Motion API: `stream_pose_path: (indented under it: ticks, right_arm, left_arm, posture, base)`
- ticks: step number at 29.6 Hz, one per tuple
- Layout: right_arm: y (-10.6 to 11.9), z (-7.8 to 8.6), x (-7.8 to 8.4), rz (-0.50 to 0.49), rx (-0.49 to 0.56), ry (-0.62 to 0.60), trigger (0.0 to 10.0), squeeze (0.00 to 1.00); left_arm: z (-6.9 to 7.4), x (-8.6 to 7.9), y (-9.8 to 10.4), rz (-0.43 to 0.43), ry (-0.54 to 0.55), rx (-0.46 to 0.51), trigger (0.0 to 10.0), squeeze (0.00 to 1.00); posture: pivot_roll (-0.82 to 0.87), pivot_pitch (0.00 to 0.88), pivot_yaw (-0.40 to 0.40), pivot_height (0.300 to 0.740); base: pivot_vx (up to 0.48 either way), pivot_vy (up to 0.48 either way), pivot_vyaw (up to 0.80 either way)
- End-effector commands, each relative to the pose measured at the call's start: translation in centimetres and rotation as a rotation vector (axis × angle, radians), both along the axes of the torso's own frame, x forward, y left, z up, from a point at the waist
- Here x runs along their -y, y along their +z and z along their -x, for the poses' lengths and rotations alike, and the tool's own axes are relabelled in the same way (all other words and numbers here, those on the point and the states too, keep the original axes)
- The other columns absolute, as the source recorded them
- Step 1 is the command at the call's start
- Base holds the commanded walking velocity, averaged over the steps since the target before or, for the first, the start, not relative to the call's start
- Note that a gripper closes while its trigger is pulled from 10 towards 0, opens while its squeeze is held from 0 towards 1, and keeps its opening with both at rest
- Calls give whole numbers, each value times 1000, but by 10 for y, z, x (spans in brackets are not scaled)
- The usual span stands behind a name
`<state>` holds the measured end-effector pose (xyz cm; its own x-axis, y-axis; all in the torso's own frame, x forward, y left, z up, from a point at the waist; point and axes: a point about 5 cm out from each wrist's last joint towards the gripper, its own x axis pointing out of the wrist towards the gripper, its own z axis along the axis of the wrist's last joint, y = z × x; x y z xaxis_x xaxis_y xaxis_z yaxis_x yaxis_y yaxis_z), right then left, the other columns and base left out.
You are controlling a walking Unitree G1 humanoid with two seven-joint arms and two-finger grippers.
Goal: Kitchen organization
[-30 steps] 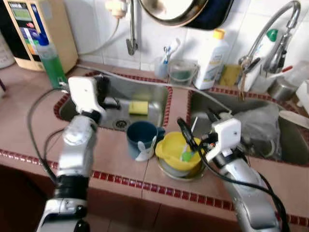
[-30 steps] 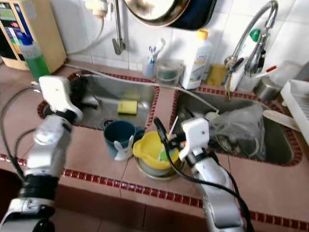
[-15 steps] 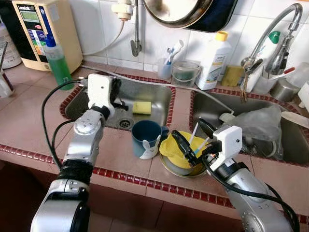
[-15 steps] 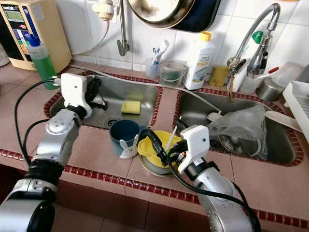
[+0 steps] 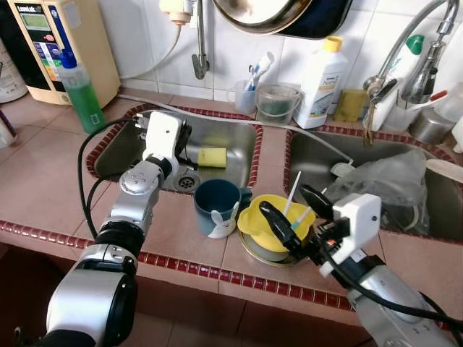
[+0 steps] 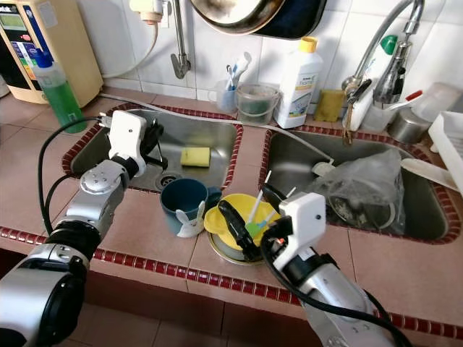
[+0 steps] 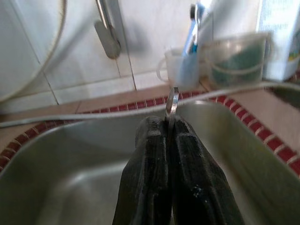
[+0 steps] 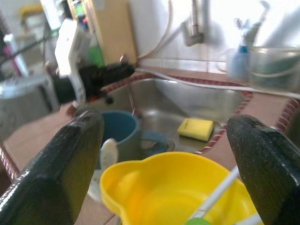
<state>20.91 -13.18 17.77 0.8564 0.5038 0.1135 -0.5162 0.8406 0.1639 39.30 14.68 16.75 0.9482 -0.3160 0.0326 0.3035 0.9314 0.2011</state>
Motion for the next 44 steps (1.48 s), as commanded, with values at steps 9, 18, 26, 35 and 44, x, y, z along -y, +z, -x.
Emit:
stream_pose_path:
  ticks: [9, 18, 26, 35, 44]
  right_arm:
    - [16, 10, 20, -76, 2, -89, 10000, 0]
    - [18, 16, 22, -107, -18, -108, 10000, 0]
    - [19, 16, 22, -111, -33, -98, 10000, 0]
    - [19, 16, 22, -113, -32, -96, 10000, 0]
    - [19, 16, 22, -113, -32, -96, 10000, 0]
  left_arm:
    - [-5, -6, 3, -49, 1, -22, 10000, 0]
    - [-6, -14, -3, -95, 31, -73, 10000, 0]
    - [-5, -24, -6, -48, 62, -109, 10000, 1000]
    - [-5, -24, -6, -50, 61, -108, 10000, 1000]
    - [-5, -24, -6, -50, 61, -108, 10000, 1000]
  posture:
    - [-195, 83, 72, 740]
    - [-208, 87, 86, 740]
    - [-199, 74, 85, 740]
    - [-194, 69, 83, 740]
    - [-194, 69, 83, 740]
  base:
    - [0, 0, 0]
    - [0, 0, 0]
    - [0, 0, 0]
    - [0, 0, 0]
    - [0, 0, 0]
